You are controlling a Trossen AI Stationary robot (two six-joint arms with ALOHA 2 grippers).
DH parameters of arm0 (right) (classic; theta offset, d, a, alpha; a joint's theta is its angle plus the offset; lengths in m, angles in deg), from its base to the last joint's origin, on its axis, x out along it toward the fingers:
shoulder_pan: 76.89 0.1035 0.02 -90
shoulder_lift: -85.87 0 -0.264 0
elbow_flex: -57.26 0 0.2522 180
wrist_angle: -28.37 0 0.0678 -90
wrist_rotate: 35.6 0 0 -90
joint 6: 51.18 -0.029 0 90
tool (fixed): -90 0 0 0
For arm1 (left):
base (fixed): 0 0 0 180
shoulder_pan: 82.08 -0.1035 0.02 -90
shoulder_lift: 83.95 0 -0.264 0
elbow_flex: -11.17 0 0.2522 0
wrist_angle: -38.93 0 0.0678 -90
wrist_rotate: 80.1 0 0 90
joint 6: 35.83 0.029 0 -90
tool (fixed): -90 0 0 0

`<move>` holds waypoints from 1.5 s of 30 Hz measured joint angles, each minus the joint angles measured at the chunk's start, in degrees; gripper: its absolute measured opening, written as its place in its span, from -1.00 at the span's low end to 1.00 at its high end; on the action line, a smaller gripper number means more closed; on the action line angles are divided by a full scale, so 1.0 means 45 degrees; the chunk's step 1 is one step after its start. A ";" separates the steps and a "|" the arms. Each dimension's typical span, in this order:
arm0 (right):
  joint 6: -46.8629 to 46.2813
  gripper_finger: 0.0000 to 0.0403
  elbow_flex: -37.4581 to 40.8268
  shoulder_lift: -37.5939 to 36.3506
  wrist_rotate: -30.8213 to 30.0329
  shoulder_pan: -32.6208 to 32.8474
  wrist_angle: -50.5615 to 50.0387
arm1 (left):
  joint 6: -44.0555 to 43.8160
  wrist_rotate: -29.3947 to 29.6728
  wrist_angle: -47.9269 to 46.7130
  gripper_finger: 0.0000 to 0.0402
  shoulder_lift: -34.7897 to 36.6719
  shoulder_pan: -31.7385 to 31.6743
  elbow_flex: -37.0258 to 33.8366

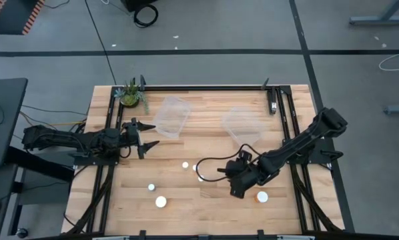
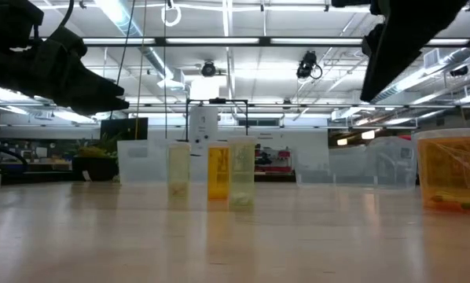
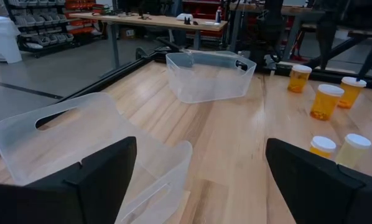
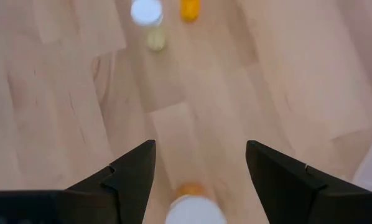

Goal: Pick and place medicine bottles into bin by pill shape (circle, oval)
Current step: Put the big orange pill bottle into the right transparent bin

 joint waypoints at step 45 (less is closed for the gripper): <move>-0.2092 0.48 -0.1418 0.0691 0.2927 0.0260 -0.5858 | 0.0000 0.0000 0.0005 0.84 0.0000 -0.0004 -0.0004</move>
